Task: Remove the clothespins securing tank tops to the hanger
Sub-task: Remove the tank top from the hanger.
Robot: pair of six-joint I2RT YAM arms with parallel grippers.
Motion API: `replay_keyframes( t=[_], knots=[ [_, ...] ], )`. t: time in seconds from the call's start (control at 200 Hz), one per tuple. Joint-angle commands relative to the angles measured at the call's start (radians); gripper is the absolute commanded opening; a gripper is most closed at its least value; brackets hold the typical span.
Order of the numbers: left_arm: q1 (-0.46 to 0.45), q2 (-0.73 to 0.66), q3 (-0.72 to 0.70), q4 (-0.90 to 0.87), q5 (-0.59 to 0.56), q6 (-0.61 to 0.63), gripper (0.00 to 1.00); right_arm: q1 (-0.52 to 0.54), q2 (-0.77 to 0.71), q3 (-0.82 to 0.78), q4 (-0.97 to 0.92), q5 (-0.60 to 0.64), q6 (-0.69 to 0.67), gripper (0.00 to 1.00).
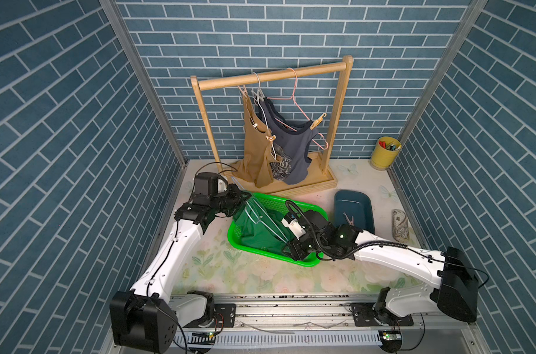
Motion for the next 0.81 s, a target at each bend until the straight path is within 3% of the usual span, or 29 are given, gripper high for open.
replay_keyframes(
  t=[0.0,0.19,0.36,0.8],
  knots=[
    [0.008,-0.001,0.014,0.004,0.016,-0.003,0.00,0.003,-0.029,-0.012,-0.008,0.074,-0.014,0.41],
    [0.009,0.002,0.009,-0.020,-0.012,0.002,0.00,0.022,-0.093,-0.069,-0.011,0.128,0.001,0.17],
    [0.009,0.034,0.002,-0.038,-0.019,0.038,0.23,0.039,-0.106,-0.079,-0.034,0.147,0.001,0.00],
    [0.009,0.066,0.000,-0.095,-0.105,0.138,0.33,0.082,-0.216,-0.101,-0.114,0.156,0.052,0.00]
  ],
)
